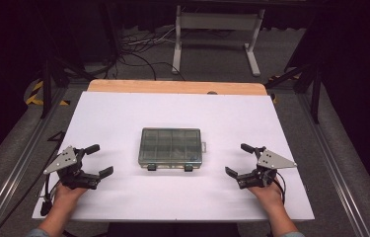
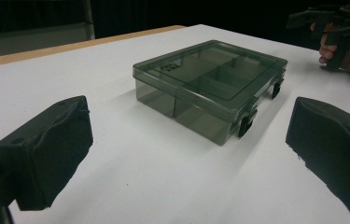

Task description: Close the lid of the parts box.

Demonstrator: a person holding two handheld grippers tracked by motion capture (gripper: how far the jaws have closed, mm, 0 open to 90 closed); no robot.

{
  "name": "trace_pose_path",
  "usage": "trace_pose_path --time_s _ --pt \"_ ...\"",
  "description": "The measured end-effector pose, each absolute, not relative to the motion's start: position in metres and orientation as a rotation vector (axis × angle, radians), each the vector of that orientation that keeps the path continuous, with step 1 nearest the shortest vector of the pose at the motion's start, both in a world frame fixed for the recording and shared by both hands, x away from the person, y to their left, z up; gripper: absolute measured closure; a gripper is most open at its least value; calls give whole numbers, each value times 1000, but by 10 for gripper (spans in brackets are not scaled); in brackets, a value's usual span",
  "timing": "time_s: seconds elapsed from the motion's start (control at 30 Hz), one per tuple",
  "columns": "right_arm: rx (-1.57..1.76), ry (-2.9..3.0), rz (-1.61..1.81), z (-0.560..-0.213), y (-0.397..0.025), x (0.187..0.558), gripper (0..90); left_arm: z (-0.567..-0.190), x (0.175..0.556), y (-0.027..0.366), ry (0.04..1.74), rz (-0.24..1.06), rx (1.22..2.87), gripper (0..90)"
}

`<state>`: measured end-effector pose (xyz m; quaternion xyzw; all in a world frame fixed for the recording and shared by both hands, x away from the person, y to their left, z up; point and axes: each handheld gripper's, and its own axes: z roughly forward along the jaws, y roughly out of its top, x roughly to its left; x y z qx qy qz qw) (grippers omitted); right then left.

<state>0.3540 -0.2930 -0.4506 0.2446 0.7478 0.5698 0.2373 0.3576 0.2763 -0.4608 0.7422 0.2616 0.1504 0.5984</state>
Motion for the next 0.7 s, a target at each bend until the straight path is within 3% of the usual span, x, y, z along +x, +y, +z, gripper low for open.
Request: trace_pose_path --time_s 0.3,0.7 --pt "686 2043 1550 -453 -291 356 0 -463 359 274 599 284 1672 9" --pt "665 2053 1540 -450 -291 356 3 -463 359 273 599 292 1667 10"
